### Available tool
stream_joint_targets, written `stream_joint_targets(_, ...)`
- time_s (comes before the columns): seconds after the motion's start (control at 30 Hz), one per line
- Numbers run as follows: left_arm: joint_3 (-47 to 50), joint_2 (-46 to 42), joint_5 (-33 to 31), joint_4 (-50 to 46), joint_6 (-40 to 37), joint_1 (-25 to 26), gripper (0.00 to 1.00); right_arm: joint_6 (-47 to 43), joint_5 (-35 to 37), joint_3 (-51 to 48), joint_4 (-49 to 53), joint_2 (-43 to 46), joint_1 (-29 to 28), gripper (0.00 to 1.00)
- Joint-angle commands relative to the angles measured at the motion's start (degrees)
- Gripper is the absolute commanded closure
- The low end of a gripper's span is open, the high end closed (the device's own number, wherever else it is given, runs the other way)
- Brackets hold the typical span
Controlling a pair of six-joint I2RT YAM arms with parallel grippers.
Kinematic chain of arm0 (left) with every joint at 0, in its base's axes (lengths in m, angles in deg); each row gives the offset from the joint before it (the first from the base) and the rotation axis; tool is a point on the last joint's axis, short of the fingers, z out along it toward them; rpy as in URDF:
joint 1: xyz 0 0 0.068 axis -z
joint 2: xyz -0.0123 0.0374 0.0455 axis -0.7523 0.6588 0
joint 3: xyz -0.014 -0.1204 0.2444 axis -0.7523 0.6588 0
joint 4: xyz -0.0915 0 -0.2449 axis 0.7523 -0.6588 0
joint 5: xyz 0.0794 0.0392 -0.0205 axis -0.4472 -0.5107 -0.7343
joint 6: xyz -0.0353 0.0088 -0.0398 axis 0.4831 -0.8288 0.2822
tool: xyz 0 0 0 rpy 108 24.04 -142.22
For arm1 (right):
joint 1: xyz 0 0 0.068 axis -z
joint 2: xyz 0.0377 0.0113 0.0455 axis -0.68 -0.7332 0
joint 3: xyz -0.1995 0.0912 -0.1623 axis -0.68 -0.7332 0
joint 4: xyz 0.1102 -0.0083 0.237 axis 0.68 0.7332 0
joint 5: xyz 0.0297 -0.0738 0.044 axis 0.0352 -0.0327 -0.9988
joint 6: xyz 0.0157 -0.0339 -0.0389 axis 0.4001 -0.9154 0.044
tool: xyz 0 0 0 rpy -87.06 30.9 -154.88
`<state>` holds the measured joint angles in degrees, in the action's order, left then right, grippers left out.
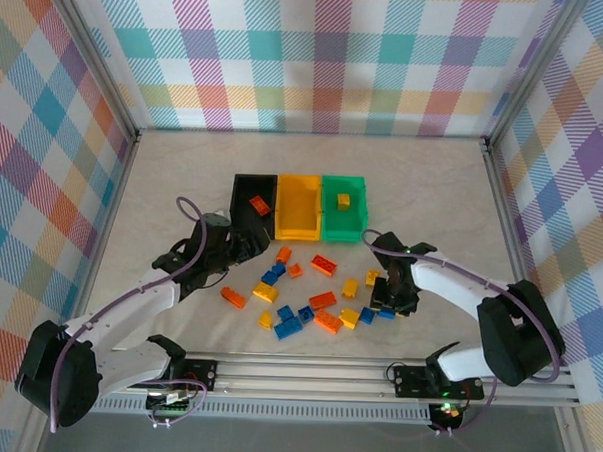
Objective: Sort the legos into containers by color
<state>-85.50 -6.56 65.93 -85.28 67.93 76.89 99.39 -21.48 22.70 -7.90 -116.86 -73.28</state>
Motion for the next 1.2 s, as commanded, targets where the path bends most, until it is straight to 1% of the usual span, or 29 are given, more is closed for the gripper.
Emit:
stream_joint_targets(0.0,0.33,-1.98,-1.37,-1.91,0.58,-0.24,0.0,-2.42,-0.03,2.21,2.29,4.27,0.2,0.65)
stream_joint_targets(0.03,0.15,-2.34,-1.33,-2.43,0.37,-0.37,0.0,-3.58,-0.07,3.48,2.81,5.66,0.2,0.67)
stream_joint_targets(0.13,-0.33,-3.41,-1.41,-4.46,-0.32,-0.48,0.0,-7.42,-1.41,8.73,3.2,8.76,-0.27,0.67)
stream_joint_targets(0.2,-0.25,-4.43,-2.15,-4.99,-0.49,-0.52,0.0,-9.2,-2.15,12.91,1.39,8.31,-1.34,0.66)
stream_joint_targets(0.23,-0.08,-5.12,-2.66,-7.01,-0.64,-0.58,0.0,-9.81,-2.13,15.26,0.11,7.29,-2.32,0.66)
stream_joint_targets(0.37,0.01,-6.59,-4.17,-9.19,-1.08,-1.09,0.0,-12.08,-1.57,24.26,-6.77,-1.11,-5.4,0.64)
stream_joint_targets(0.5,1.33,-7.4,-5.16,-9.58,-1.14,-2.13,0.0,-14.64,-1.4,36.21,-11.41,-13.21,-6.52,0.63)
stream_joint_targets(0.7,2.11,-7.33,-2.61,-8.65,-0.39,-2.87,0.0,-16.19,-0.09,53.33,-12.06,-28.63,-6.65,0.62)
stream_joint_targets(0.87,0.9,-5.56,-1.62,-11.14,-1.32,-2.87,0.0,-16.34,0.49,64.17,-8.58,-38.24,-6.82,0.62)
stream_joint_targets(1.0,0.77,-6.17,-2.85,-13.05,-1.1,-2.98,0.0,-15.92,2.72,69.07,-6.23,-43.03,-7.0,0.55)
stream_joint_targets(1.17,-0.53,-5.62,-4.09,-15.06,-2.5,-3.27,0.0,-15.81,3.6,72.4,-5.72,-45.89,-7.03,0.43)
